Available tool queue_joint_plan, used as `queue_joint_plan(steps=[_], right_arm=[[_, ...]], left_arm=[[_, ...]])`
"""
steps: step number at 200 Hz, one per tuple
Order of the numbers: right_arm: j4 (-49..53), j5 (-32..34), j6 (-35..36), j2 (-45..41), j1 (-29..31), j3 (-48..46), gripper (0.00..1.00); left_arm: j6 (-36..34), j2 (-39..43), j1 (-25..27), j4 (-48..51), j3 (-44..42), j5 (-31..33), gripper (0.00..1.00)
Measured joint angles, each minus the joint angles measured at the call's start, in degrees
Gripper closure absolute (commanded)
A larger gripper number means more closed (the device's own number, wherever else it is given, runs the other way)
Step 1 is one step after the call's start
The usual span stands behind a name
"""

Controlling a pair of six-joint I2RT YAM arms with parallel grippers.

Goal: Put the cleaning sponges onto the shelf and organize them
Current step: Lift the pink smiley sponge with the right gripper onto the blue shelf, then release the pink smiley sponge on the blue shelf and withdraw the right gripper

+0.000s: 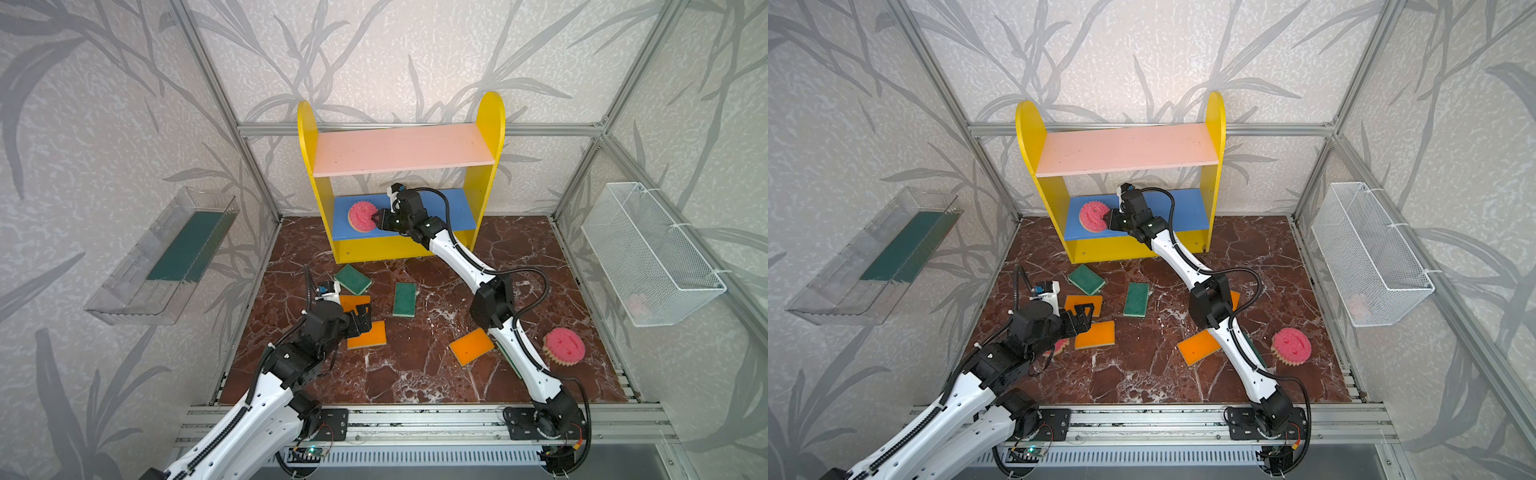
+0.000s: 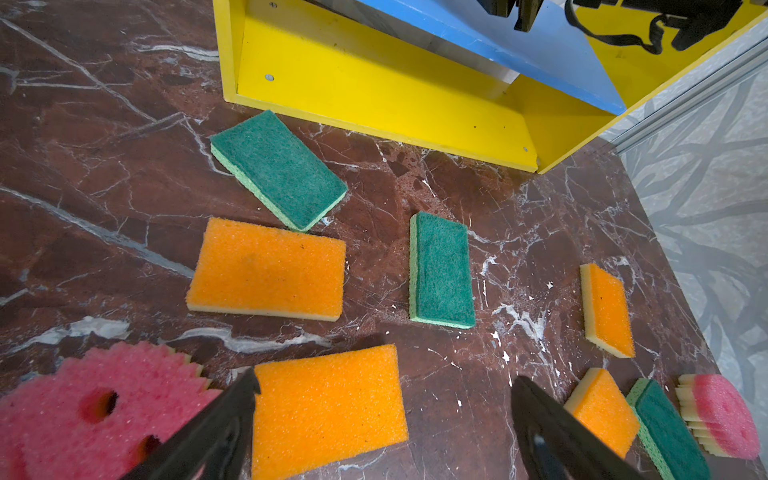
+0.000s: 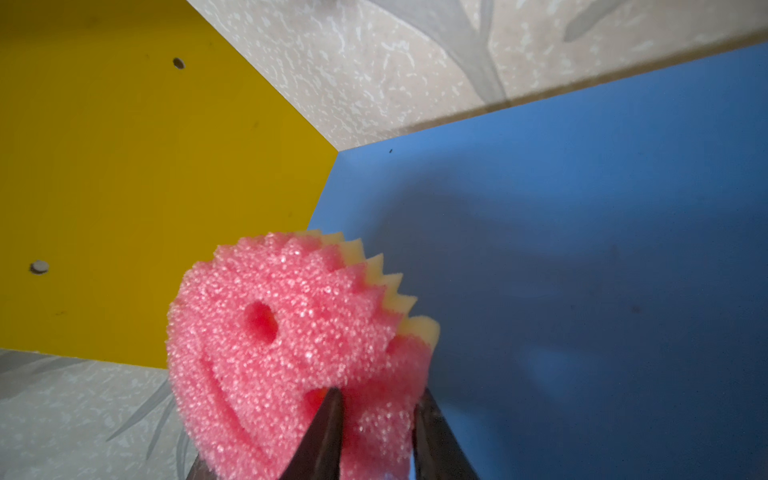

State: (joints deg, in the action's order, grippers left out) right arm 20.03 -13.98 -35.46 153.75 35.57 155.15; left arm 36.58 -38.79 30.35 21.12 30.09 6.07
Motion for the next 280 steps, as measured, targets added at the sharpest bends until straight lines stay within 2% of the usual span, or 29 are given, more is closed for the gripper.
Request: queue_joint_plan(steps=[28, 71, 148, 230, 280], right_arm=[[-0.6, -0.1, -0.4, 0.5, 0.0, 0.0, 0.48], [-2.2, -0.6, -1.3, 0.8, 0.1, 0.0, 0.39], [-7.4, -4.1, -5.7, 3.2, 0.3, 0.9, 0.38], [-10.8, -4.5, -8.7, 5.6, 1.6, 3.5, 0.38], [-10.9, -4.6, -7.0, 5.5, 1.6, 3.5, 0.31]], left_arm=[[-0.2, -0.9, 0.0, 0.4, 0.1, -0.1, 0.03], [-0.6, -1.0, 0.0, 1.1, 1.3, -0.2, 0.03], [-0.6, -0.7, 0.0, 1.7, 1.7, -0.1, 0.03], [-0.6, 0.4, 0.0, 3.4, 1.7, -0.2, 0.03], [-0.6, 0.1, 0.0, 4.3, 1.9, -0.6, 0.03]])
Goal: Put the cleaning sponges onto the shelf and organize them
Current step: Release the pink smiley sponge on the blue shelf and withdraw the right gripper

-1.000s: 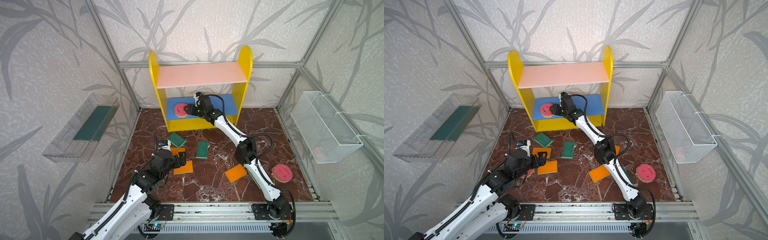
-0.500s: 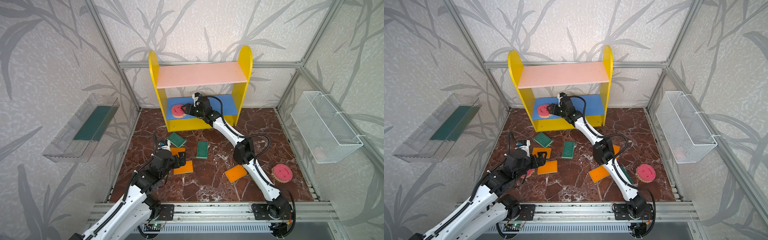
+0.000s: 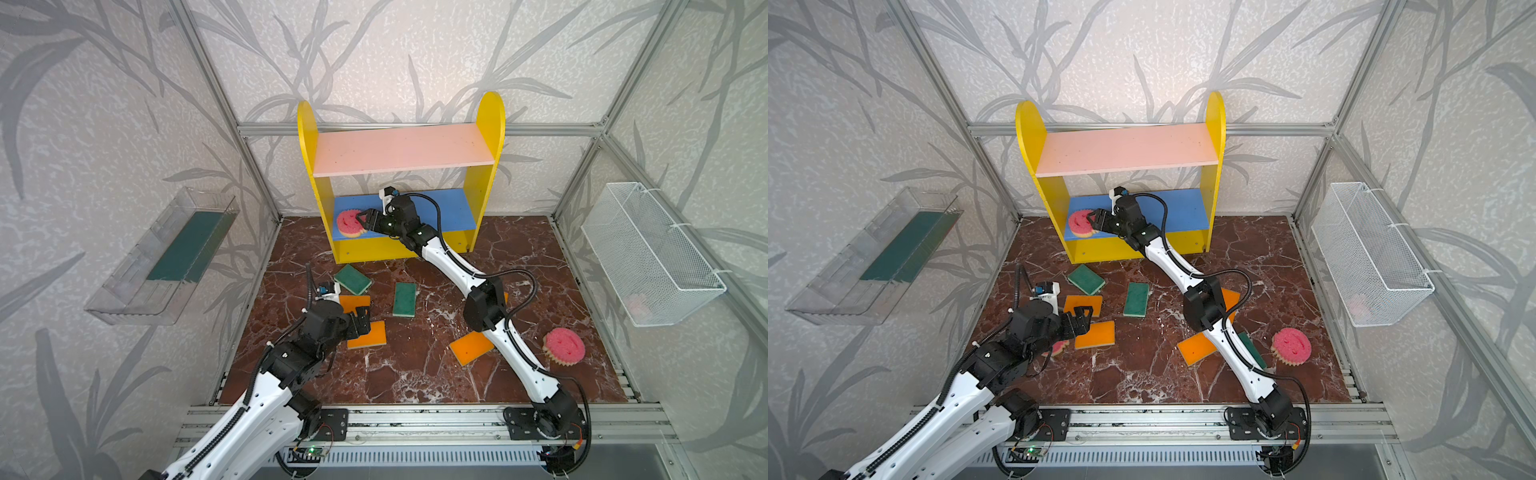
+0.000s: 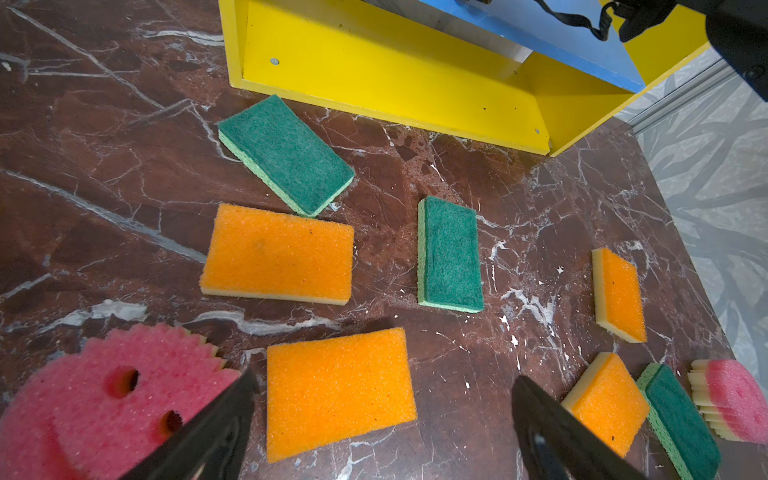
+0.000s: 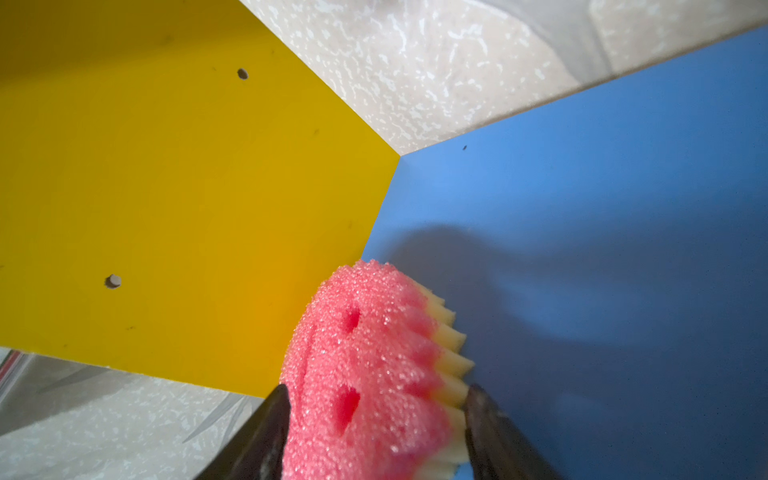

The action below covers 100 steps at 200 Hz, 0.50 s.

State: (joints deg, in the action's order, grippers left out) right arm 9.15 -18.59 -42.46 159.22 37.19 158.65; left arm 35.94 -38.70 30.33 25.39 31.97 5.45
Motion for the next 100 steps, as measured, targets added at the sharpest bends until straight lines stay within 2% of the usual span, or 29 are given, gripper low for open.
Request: queue_joint_plan(steps=[27, 47, 69, 100], right_arm=[[1.6, -0.2, 3.3, -1.5, 0.0, -1.4, 0.3], [3.5, -0.6, 6.2, -5.0, 0.0, -6.0, 0.3], [4.2, -0.9, 9.0, -12.7, 0.0, -16.3, 0.29], [1.5, -0.1, 12.0, -28.3, -0.1, -37.0, 0.28]], left_arm=[[-0.4, -2.0, 0.0, 0.5, 1.7, -0.5, 0.02], [-1.1, -3.3, 0.0, 0.6, 3.2, -0.7, 0.02], [-2.1, -5.0, 0.1, 0.6, 5.1, -0.7, 0.02], [-2.8, -7.3, 1.2, -0.2, 5.8, -0.6, 0.02]])
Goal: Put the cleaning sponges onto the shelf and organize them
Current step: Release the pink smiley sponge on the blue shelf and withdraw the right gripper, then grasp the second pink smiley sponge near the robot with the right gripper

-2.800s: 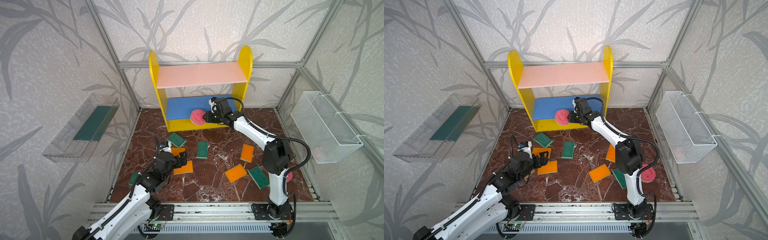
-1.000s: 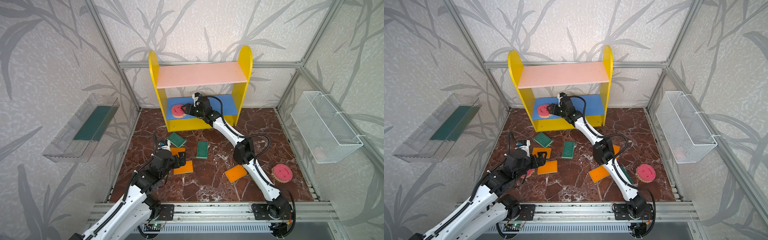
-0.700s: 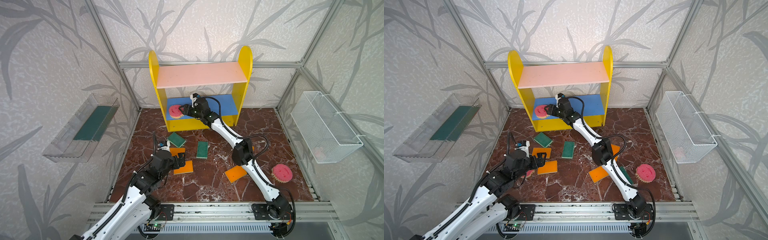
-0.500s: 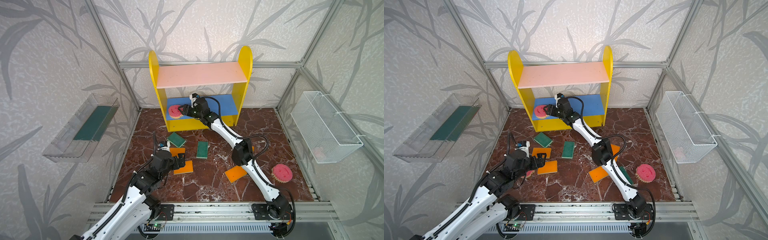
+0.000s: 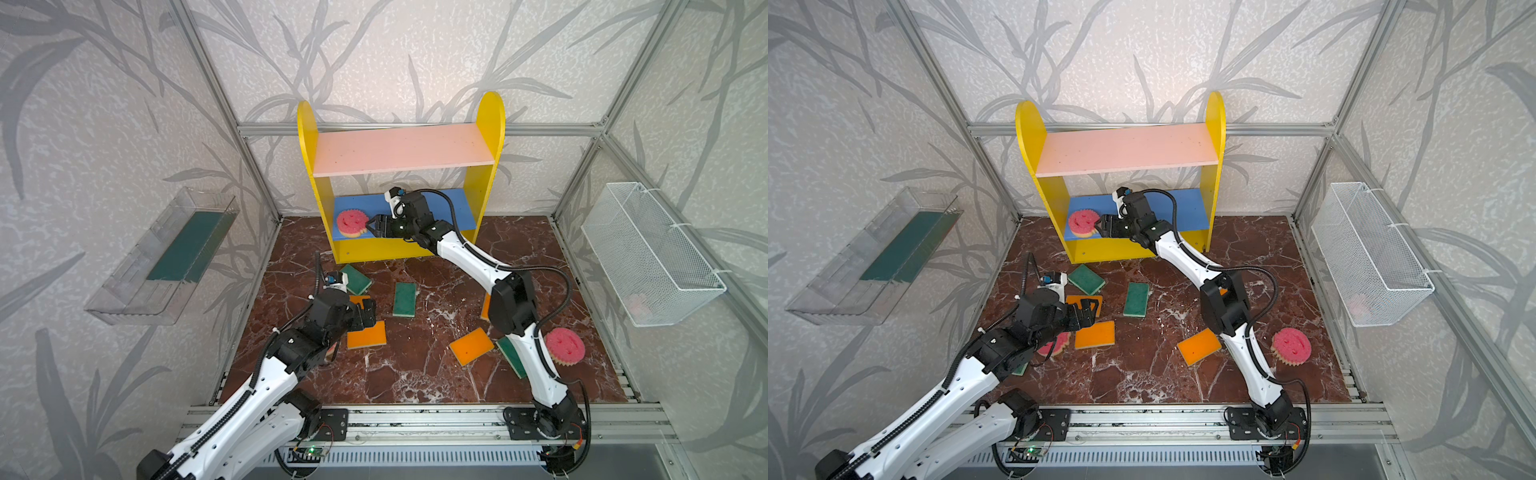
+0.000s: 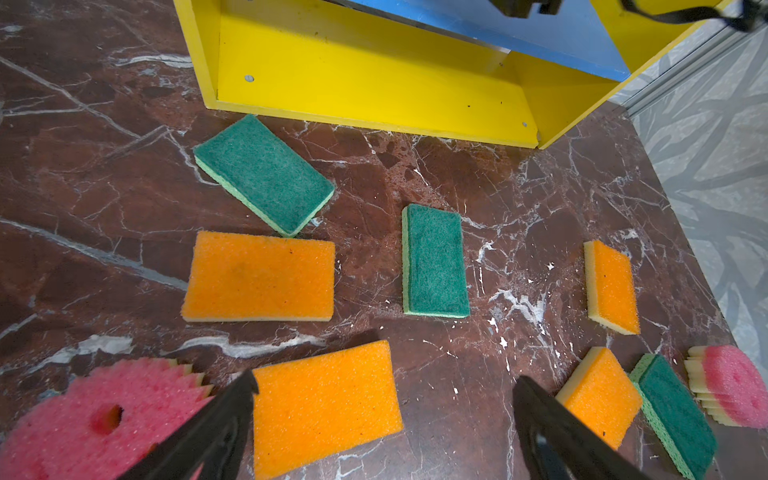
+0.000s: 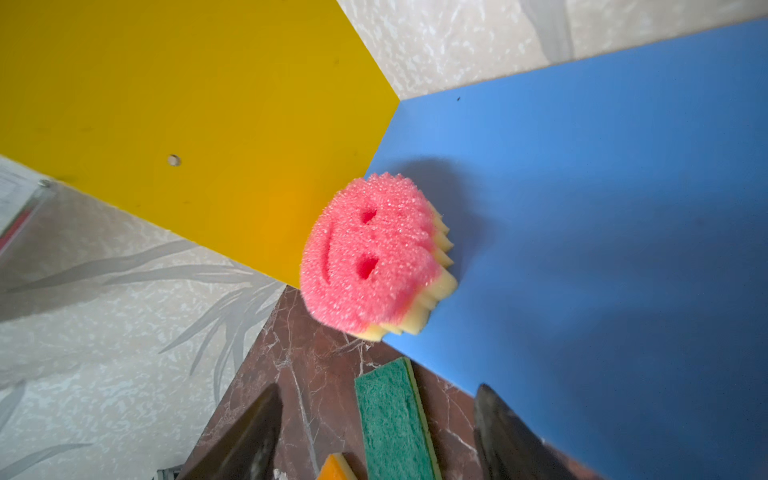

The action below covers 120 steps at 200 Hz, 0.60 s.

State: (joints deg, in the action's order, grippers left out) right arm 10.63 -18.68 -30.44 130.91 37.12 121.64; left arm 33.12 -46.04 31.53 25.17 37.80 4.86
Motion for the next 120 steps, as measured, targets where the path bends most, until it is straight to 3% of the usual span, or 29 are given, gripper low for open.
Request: queue_joint_plan(steps=[69, 120], right_arm=[[-0.1, 5.3, 3.1, -33.0, -4.4, -36.8, 0.28], [9.0, 11.6, 2.0, -55.3, -16.4, -60.5, 0.24]], left_arm=[[0.0, -13.2, 10.5, -8.0, 0.9, 3.7, 0.03], [0.1, -26.3, 15.0, -17.1, 4.7, 4.0, 0.03]])
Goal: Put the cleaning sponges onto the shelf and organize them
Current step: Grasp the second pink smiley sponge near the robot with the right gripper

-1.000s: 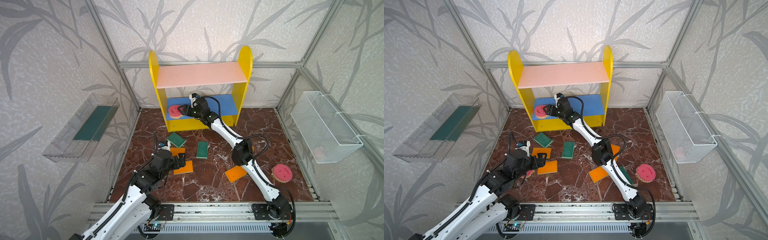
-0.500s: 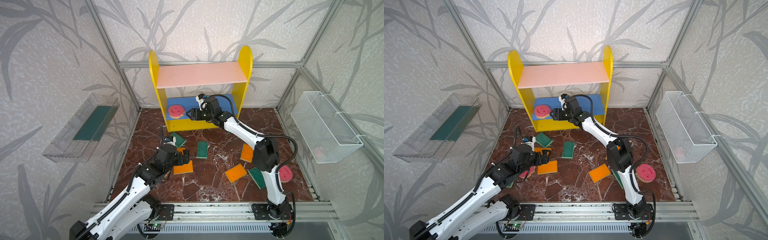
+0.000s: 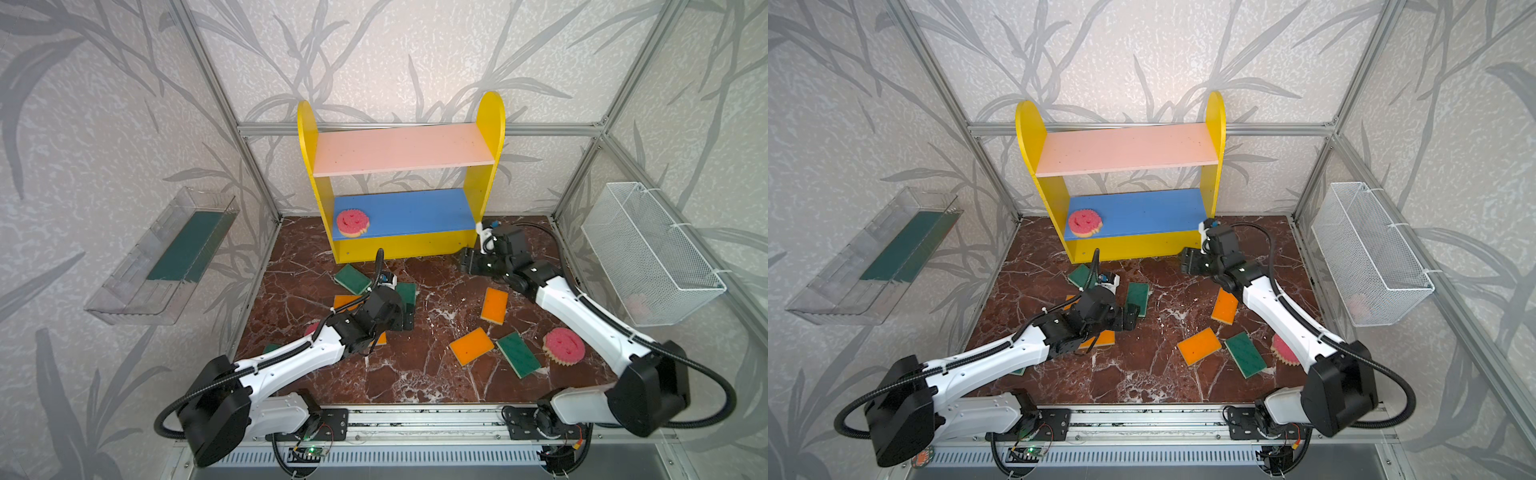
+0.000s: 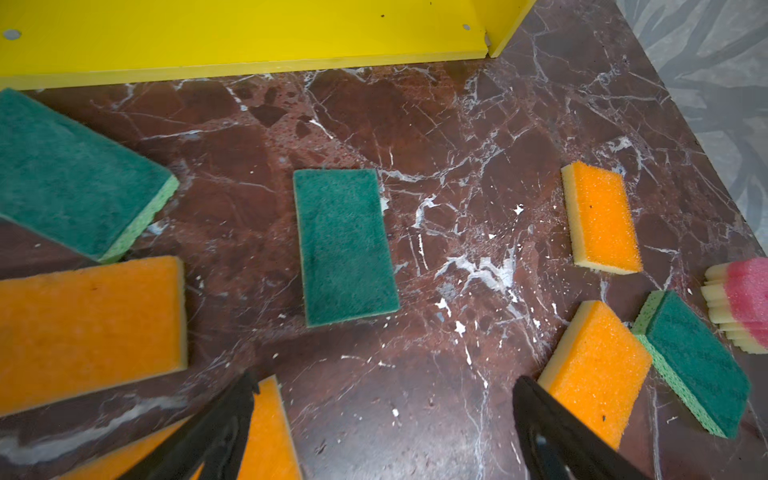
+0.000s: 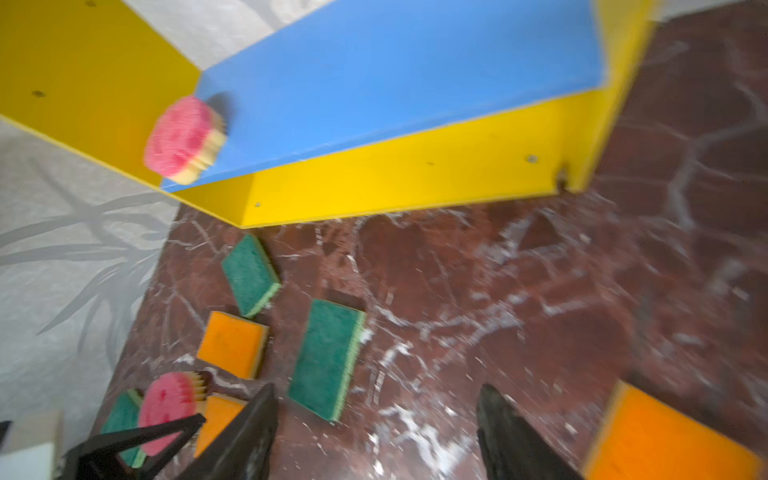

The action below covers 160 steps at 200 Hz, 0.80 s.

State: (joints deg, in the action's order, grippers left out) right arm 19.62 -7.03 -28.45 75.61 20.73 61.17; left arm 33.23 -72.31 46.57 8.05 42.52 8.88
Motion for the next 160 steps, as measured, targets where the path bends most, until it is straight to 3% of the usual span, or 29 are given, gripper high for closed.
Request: queue_joint_plan(steps=[38, 78, 93, 129, 160], right_arm=[[9.6, 4.5, -1.9, -10.7, -13.7, -9.7, 0.17], [18.2, 12.1, -7.2, -19.2, -20.1, -16.0, 0.14], [20.2, 13.7, -8.7, -19.8, -21.2, -16.6, 0.13], [21.4, 13.5, -14.1, -19.3, -34.2, -22.1, 0.13], [21.1, 12.9, -17.4, -17.4, -38.2, -27.0, 0.13]], left_arm=[[0.4, -7.4, 1.4, -6.2, 3.4, -1.5, 0.02], [1.4, -12.5, 1.8, -10.8, 4.4, -4.7, 0.02], [1.4, -13.2, 1.8, -11.1, 4.4, -5.5, 0.02], [1.4, -13.5, 2.2, -11.8, 4.4, -7.6, 0.02], [1.4, -14.6, 2.7, -12.1, 4.4, -8.6, 0.02]])
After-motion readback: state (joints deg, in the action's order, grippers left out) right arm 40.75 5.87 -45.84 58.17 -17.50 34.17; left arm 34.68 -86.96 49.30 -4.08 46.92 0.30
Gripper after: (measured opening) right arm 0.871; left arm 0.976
